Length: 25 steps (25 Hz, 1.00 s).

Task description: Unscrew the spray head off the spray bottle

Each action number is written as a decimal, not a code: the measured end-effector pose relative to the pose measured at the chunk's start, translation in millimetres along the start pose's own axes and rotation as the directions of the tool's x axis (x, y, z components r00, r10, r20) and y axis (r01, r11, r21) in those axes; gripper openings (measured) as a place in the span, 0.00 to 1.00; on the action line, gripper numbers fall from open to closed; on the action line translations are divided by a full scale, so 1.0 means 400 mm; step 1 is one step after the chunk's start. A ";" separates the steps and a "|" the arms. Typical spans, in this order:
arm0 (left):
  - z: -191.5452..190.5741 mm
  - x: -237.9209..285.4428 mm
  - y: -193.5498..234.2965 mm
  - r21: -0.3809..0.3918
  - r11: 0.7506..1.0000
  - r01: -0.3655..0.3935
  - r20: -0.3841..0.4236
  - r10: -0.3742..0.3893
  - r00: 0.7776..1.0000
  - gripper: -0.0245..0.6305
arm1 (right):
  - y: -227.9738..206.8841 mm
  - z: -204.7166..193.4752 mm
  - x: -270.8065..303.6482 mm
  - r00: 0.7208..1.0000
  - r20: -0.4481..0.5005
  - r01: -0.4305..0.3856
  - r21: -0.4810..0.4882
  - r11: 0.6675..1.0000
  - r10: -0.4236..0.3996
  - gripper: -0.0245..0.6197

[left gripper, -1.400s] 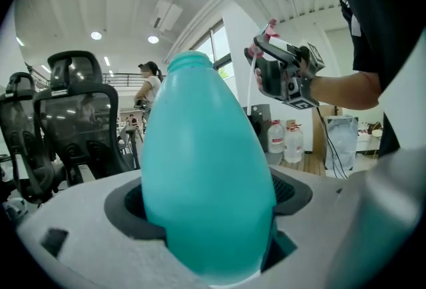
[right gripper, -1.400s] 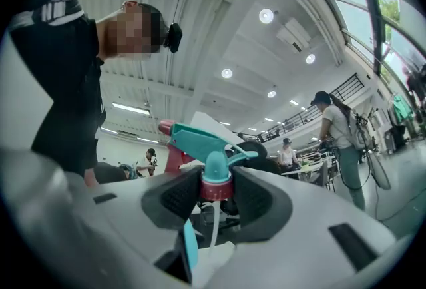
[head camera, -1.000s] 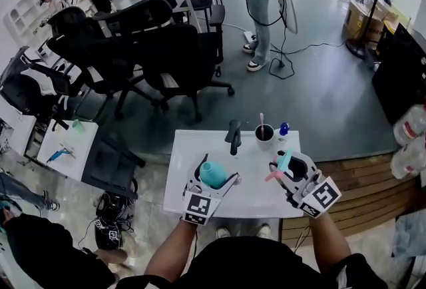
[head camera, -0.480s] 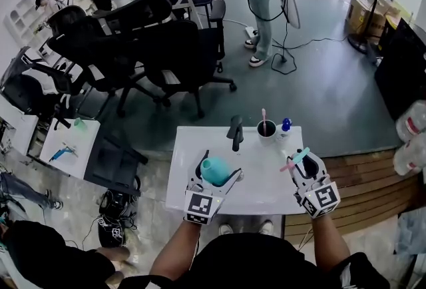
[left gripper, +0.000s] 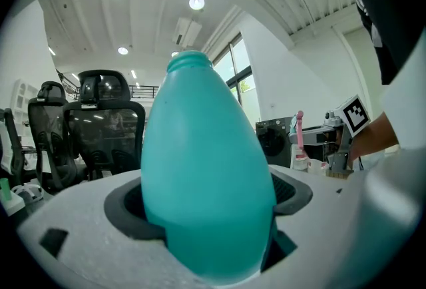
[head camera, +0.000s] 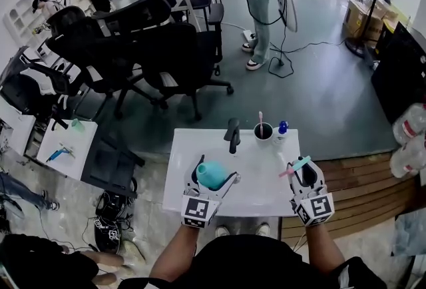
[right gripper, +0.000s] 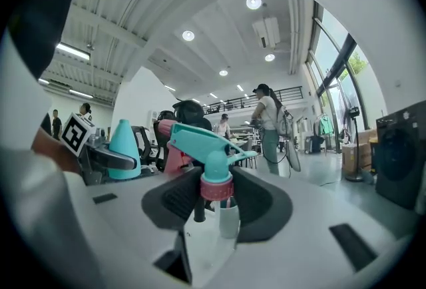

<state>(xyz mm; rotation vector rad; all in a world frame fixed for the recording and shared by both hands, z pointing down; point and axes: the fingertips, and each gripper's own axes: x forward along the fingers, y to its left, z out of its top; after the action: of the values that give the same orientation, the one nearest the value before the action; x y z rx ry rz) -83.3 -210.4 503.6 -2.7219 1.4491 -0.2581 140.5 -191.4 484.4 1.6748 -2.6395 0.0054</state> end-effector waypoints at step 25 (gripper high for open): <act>0.003 -0.019 -0.028 0.030 0.999 0.018 -0.008 -0.018 1.000 0.74 | 0.030 0.025 -0.008 1.000 0.026 0.013 -0.028 1.000 -0.012 0.27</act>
<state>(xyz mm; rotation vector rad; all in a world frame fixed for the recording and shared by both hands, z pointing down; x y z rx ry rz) -78.1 -198.0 503.0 -2.7141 1.4111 -0.2893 130.8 -183.6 474.5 1.6942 -2.6346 -0.0530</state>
